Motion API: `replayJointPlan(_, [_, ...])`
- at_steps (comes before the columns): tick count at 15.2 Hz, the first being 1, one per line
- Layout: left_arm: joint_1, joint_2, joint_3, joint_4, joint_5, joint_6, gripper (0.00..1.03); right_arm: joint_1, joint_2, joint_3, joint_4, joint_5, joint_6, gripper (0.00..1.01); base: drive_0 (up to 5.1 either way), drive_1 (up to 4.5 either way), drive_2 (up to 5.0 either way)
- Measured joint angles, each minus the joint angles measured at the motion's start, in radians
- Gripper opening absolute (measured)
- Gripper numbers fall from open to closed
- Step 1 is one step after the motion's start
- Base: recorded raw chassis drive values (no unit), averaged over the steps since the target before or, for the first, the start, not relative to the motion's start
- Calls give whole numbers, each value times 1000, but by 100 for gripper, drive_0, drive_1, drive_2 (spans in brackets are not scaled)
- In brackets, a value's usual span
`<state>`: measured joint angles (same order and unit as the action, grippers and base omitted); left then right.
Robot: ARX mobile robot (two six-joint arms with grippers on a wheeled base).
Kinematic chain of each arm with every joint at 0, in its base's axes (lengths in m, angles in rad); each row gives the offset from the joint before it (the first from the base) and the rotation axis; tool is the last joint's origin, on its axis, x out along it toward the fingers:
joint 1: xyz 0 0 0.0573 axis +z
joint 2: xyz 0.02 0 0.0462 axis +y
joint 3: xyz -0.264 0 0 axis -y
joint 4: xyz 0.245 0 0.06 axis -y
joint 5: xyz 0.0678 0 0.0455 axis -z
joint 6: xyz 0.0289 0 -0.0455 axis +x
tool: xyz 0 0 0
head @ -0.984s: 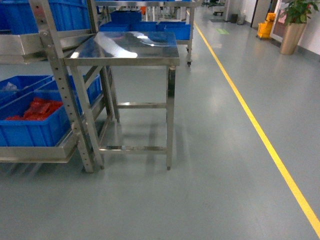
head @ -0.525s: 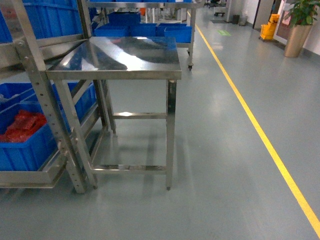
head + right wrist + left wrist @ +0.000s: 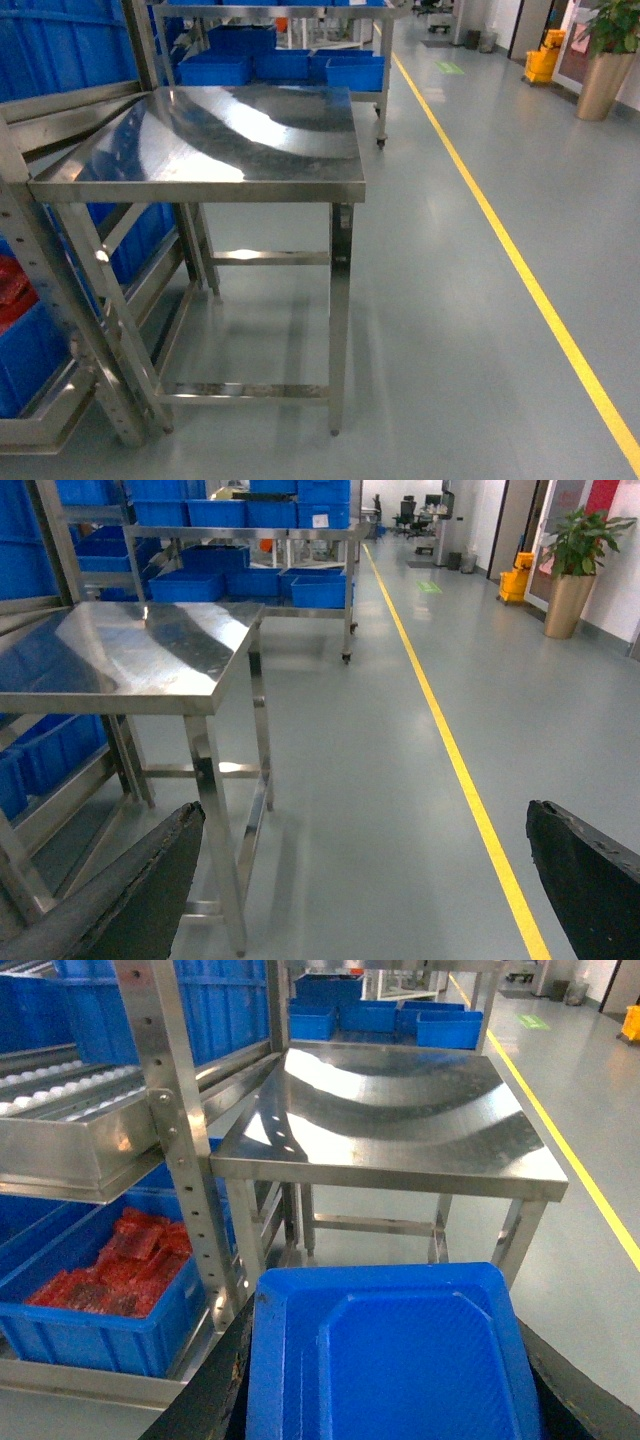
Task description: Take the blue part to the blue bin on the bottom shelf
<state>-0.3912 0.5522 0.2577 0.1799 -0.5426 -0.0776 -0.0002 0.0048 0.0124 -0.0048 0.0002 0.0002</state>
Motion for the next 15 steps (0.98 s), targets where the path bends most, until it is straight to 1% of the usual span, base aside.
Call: replayJointPlan(15, [-2, 0, 0, 1, 1, 0, 44, 0, 0, 0, 0, 1, 0, 98, -9, 424, -443])
